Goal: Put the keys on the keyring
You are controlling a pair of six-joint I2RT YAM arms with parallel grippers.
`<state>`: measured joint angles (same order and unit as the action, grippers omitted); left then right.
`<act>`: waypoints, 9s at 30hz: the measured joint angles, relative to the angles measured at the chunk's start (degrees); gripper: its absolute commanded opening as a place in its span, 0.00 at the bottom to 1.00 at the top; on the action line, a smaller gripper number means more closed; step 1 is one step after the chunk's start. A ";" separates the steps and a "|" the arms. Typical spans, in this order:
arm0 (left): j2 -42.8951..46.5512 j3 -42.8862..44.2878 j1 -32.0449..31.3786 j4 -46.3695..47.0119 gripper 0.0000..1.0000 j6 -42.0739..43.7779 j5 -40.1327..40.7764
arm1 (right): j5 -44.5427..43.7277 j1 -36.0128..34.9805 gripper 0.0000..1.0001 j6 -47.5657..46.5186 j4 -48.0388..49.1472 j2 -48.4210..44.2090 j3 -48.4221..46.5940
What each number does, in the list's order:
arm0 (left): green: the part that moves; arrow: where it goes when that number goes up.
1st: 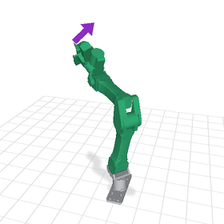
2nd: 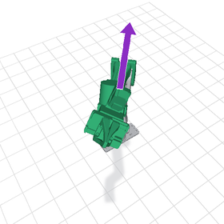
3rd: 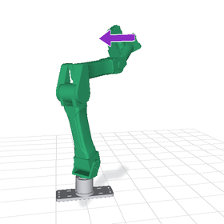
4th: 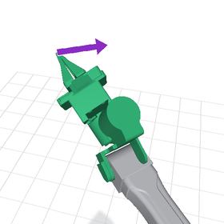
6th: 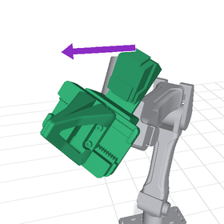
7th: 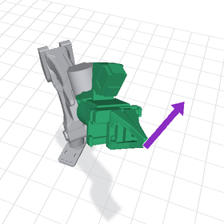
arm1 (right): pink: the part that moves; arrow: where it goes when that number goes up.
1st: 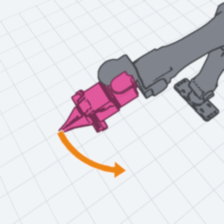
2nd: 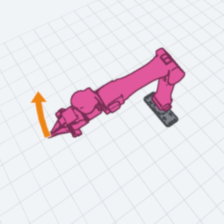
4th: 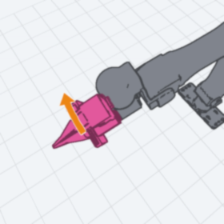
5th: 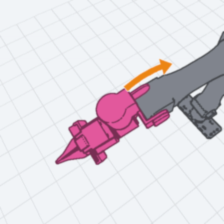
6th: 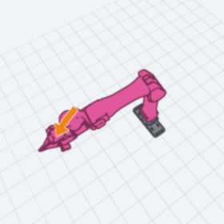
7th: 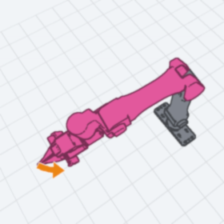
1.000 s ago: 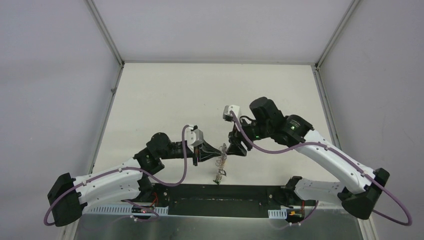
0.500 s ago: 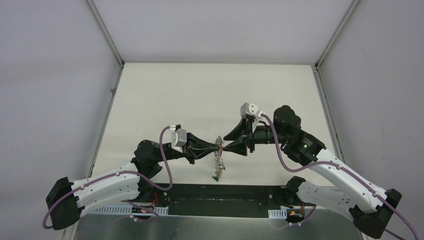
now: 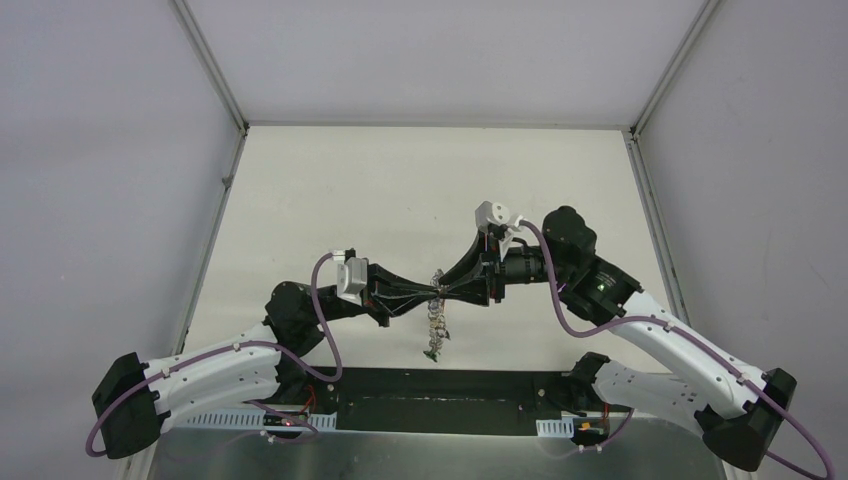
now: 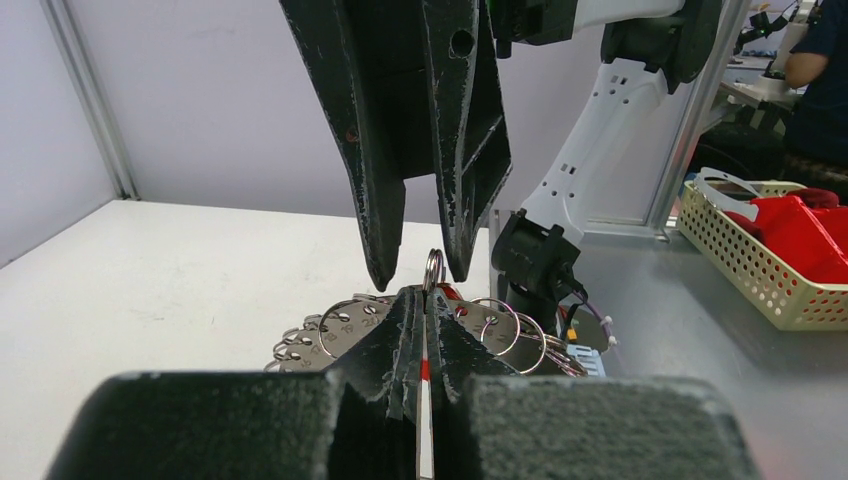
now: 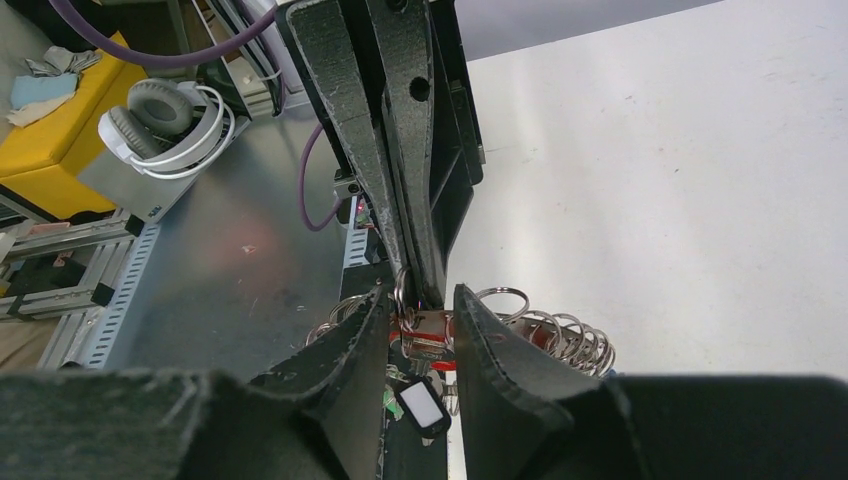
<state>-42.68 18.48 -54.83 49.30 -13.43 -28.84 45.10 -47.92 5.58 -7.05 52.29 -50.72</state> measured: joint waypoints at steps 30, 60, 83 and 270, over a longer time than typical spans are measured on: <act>0.66 17.14 0.00 -36.28 0.47 12.44 -3.89 | -4.02 0.04 0.00 -13.79 -30.23 8.81 -14.58; -11.96 19.43 -2.89 -41.46 0.21 14.45 -5.57 | -5.29 0.04 0.00 -18.34 -45.99 14.95 -21.33; -11.30 19.41 -2.93 -39.78 0.00 13.60 -4.28 | -4.37 0.04 0.12 -18.34 -45.99 14.93 -21.29; -27.39 10.78 0.31 -24.59 0.04 -4.44 36.98 | -11.06 7.96 0.99 -4.22 -15.54 -13.62 5.55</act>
<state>-70.06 29.26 -54.52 24.71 -17.87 8.14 34.04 -39.97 1.37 -22.59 38.68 -45.17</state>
